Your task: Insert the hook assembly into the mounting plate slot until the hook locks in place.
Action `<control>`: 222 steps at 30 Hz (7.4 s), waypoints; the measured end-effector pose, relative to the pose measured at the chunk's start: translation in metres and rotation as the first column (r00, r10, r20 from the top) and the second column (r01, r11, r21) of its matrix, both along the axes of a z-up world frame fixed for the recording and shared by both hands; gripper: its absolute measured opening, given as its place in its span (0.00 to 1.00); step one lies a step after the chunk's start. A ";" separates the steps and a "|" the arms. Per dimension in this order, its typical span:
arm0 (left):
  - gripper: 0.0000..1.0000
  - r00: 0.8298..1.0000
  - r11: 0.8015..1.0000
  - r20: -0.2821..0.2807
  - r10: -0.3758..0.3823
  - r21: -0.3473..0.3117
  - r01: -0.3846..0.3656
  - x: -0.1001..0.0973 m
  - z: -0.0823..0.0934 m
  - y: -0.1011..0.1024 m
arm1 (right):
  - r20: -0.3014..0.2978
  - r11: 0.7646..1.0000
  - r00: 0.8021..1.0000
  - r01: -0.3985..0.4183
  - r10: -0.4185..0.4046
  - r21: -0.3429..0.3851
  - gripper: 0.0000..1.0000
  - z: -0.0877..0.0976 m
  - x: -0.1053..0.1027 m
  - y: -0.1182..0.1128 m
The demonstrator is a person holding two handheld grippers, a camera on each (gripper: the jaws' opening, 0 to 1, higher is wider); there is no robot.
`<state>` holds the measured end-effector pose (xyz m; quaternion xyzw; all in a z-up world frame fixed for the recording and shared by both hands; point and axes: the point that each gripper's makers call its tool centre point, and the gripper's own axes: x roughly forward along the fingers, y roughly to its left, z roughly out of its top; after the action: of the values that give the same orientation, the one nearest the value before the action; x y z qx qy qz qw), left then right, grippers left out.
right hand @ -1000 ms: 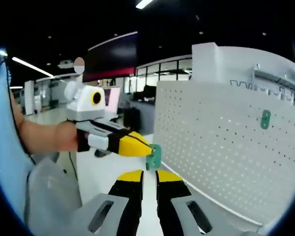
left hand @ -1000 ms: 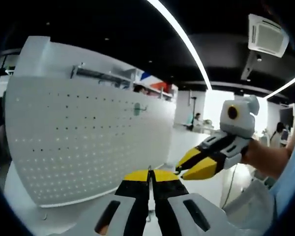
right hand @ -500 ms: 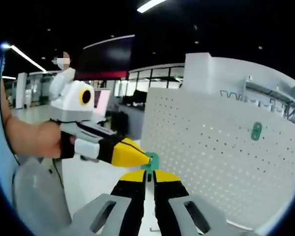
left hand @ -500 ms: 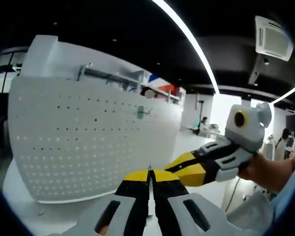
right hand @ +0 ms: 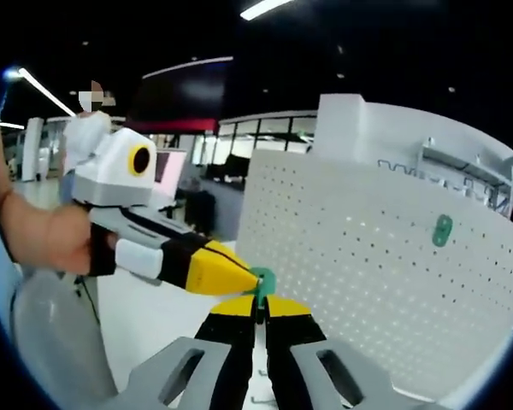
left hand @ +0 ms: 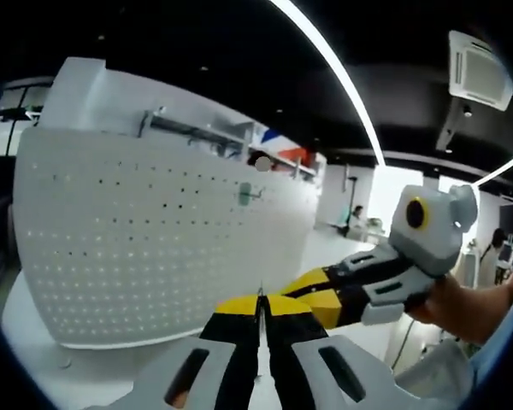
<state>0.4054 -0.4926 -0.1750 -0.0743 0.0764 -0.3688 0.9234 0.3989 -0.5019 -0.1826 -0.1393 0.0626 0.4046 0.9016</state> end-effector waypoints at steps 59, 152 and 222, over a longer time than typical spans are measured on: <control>0.29 0.936 0.968 0.277 -0.216 0.186 0.169 -0.026 0.020 0.033 | -0.002 0.981 0.982 0.187 -0.187 0.044 0.01 0.010 0.020 -0.081; 0.77 0.968 0.973 0.193 -0.158 0.199 0.119 -0.002 -0.010 0.074 | 0.119 0.811 0.809 0.545 -0.575 0.215 0.01 0.091 0.171 -0.185; 0.72 0.976 0.975 0.160 -0.147 0.190 0.116 0.005 -0.023 0.084 | 0.141 0.766 0.755 0.614 -0.640 0.190 0.04 0.080 0.199 -0.185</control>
<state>0.4101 -0.4089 -0.1975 0.0465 0.0336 -0.4259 0.9029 0.5977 -0.6868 -0.1030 -0.0895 -0.0108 0.0661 0.9937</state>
